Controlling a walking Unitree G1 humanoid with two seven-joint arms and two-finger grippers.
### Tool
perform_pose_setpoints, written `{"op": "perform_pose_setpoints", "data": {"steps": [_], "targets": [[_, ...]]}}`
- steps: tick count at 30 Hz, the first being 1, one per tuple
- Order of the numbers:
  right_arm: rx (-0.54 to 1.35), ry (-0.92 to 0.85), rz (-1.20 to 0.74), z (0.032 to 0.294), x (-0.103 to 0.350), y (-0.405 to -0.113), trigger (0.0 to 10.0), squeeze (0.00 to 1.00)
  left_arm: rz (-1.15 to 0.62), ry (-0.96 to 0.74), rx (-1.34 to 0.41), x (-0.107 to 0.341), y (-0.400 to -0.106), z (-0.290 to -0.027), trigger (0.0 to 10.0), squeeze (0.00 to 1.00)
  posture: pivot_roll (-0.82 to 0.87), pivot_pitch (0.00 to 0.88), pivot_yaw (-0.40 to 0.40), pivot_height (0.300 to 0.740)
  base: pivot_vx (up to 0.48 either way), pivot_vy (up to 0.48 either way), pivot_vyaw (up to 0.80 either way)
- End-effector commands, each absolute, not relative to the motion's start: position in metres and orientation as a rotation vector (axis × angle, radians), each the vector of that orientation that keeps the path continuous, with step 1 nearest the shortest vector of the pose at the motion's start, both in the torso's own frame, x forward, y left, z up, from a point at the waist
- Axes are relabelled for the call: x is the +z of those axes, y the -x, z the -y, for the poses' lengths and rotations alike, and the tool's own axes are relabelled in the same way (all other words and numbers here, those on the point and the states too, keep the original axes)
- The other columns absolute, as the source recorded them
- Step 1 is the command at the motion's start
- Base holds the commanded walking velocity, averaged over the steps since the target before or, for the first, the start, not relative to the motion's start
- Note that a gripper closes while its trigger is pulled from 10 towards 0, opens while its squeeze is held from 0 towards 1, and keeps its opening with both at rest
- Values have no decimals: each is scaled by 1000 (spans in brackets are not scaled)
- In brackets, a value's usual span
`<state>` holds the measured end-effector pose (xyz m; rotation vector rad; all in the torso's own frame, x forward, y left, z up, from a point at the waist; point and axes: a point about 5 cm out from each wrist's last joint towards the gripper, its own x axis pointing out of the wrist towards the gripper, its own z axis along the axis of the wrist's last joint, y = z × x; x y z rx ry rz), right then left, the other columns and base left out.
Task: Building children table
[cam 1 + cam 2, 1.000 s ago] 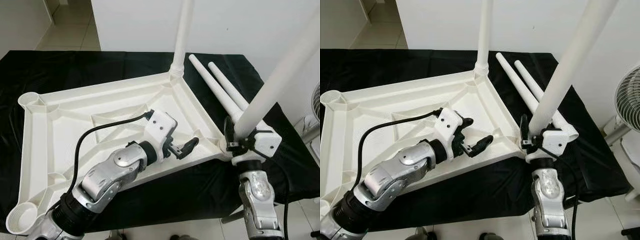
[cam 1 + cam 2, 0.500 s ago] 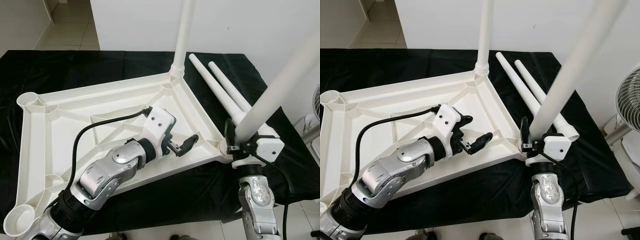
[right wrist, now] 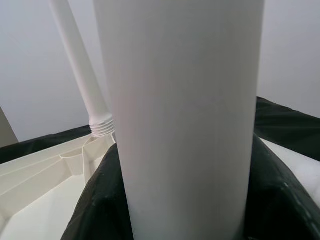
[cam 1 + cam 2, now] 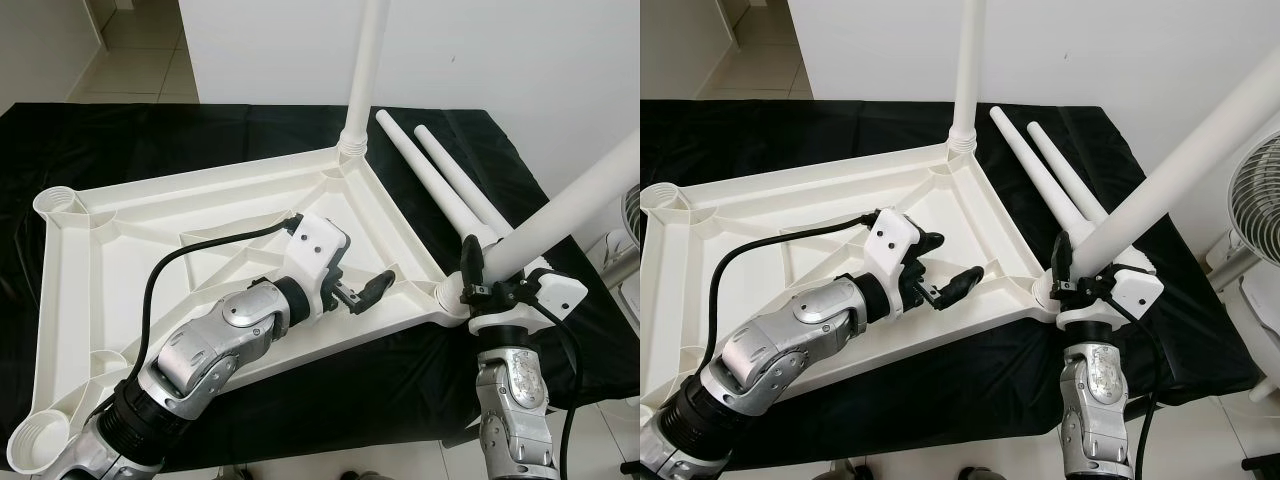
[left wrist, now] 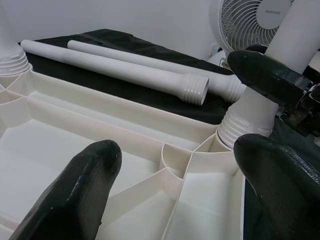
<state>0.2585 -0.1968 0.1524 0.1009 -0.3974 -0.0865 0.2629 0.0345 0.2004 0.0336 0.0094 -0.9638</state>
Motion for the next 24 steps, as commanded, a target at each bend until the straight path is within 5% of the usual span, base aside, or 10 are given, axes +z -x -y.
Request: {"op": "perform_pose_setpoints", "data": {"steps": [1, 24], "targets": [[-103, -99, 169, 199, 115, -259, 10000, 0, 3, -48, -1178, 204, -251, -29, 10000, 0, -6, 148, 12, 740, 0, 0, 0], [-16, 75, 99, 196, 114, -255, 10000, 0, 3, -32, -1167, 206, -250, -29, 10000, 0, -9, 164, 1, 740, 0, 0, 0]]}}
